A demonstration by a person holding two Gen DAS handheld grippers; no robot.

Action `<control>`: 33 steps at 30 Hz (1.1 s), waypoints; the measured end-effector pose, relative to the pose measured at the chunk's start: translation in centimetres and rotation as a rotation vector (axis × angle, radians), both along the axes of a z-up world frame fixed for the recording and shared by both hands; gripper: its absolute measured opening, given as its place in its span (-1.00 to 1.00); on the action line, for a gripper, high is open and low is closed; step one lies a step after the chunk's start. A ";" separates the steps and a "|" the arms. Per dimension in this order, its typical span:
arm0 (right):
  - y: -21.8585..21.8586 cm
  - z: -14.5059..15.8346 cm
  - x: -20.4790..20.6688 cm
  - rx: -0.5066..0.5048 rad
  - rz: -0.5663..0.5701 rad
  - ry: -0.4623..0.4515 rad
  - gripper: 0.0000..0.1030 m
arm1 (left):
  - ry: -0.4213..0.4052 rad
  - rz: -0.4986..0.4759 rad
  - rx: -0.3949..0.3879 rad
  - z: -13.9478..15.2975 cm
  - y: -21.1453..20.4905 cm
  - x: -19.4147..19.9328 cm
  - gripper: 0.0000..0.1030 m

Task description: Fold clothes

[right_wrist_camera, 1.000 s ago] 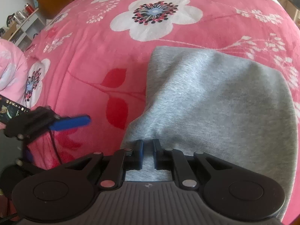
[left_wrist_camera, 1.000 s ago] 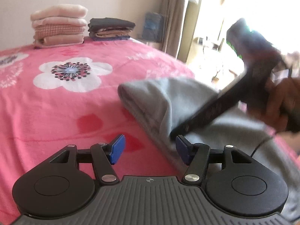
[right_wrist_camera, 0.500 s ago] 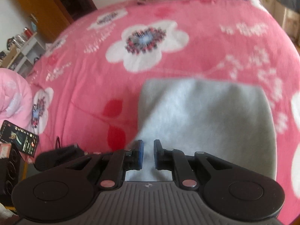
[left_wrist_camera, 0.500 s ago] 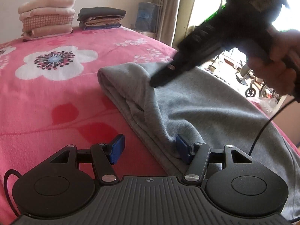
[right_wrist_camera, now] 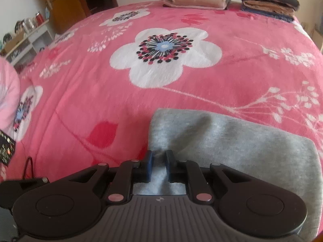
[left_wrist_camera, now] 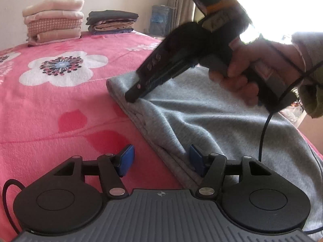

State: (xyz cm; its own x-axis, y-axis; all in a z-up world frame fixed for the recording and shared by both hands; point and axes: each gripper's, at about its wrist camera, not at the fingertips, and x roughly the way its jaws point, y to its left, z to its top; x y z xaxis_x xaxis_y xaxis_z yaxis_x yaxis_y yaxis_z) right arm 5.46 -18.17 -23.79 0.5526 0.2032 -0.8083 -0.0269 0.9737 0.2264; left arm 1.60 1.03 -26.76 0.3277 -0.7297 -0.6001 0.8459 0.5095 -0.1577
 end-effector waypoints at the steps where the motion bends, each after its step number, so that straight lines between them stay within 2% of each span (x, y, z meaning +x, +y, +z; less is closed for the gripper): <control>1: -0.2 0.4 0.0 0.013 -0.004 -0.001 -0.74 | 0.001 0.001 -0.001 0.0 0.0 0.0 0.17; 7: -1.4 3.0 -0.3 0.064 -0.008 -0.082 -0.73 | 0.006 0.007 -0.005 -0.1 0.0 -0.1 0.17; 11: -1.8 0.9 1.4 0.014 -0.022 -0.051 -0.74 | -0.004 0.002 -0.003 -0.2 0.1 -0.3 0.17; 13: -2.2 -0.3 2.2 0.003 -0.043 -0.033 -0.81 | -0.006 0.004 -0.001 -0.2 0.1 -0.3 0.17; 16: -3.5 -0.6 2.6 0.056 -0.083 -0.033 -0.89 | 0.001 0.007 0.001 -0.2 0.0 -0.2 0.17; 20: -5.2 -0.6 3.0 0.124 -0.137 -0.036 -0.86 | 0.011 0.017 0.010 0.2 0.0 -0.3 0.19; 25: -8.3 3.0 3.5 0.153 -0.179 -0.056 -0.82 | 0.045 0.097 0.027 1.8 0.8 0.1 0.27; 29: -10.2 7.5 4.5 0.066 -0.183 -0.101 -0.82 | -0.022 0.173 0.050 3.3 2.6 -0.1 0.27; 33: -11.5 13.2 2.6 -0.020 -0.184 -0.179 -0.82 | -0.042 0.197 0.042 4.9 3.8 -0.9 0.27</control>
